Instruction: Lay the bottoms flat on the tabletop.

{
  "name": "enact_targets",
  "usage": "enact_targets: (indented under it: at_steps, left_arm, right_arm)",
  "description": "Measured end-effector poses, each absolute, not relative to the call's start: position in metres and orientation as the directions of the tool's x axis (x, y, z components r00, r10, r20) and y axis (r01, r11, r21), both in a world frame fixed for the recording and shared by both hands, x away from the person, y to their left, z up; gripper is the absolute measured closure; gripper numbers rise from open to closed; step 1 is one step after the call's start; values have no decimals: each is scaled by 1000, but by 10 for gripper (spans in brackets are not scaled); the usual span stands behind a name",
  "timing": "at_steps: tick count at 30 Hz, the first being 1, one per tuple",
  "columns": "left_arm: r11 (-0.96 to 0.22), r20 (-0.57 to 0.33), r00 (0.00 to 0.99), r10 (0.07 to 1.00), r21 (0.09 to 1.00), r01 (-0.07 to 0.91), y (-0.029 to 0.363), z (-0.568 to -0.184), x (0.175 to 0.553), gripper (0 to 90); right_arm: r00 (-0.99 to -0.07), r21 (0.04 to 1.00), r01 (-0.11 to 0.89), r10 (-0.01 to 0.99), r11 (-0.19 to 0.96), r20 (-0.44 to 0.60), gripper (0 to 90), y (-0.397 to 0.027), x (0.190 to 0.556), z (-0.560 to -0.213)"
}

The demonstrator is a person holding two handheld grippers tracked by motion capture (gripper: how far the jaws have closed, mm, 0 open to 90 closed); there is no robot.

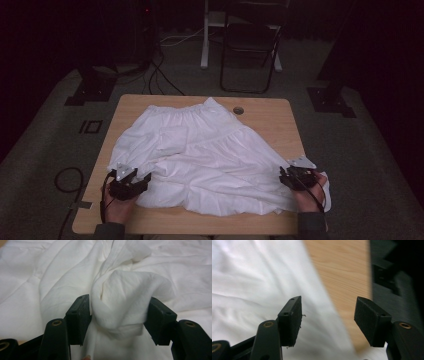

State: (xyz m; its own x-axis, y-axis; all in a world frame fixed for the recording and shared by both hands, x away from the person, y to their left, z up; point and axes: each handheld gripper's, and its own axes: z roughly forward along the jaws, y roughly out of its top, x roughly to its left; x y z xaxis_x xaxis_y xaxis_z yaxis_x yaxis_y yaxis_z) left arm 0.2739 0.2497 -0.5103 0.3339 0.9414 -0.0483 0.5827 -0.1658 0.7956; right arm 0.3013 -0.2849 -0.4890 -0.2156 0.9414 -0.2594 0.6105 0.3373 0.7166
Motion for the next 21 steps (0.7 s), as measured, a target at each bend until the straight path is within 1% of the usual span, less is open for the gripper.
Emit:
enact_targets:
  at_steps: [4,8,9,12,14,17,19,20,21]
  left_arm:
    - [-178,-26,338,941,811,558,252,-498,269,411]
    - [-181,-11,342,940,831,526,249,-480,283,408]
    - [-189,-8,351,936,831,523,245,-475,293,408]
    - [-208,-9,370,929,814,542,236,-471,316,392]
    - [-241,2,395,919,793,559,225,-472,336,385]
    - [-284,19,414,910,756,590,210,-480,359,380]
    - [-296,27,406,914,728,618,204,-488,371,381]
    - [-299,28,400,916,712,635,203,-492,374,402]
    - [-294,24,390,921,698,653,203,-496,377,443]
  right_arm:
    - [-278,691,622,929,369,-245,386,-266,321,-502]
    - [-312,662,640,920,389,-238,386,-253,334,-516]
    - [-315,658,645,919,390,-237,385,-252,335,-518]
    - [-322,632,668,918,393,-231,385,-249,339,-526]
    - [-323,622,678,919,392,-226,384,-250,342,-532]
    - [-320,633,682,928,366,-191,380,-253,346,-533]
    - [-324,629,688,929,362,-181,374,-254,348,-532]
    - [-326,627,692,930,358,-171,374,-255,348,-532]
    - [-328,626,693,930,357,-166,377,-255,349,-532]
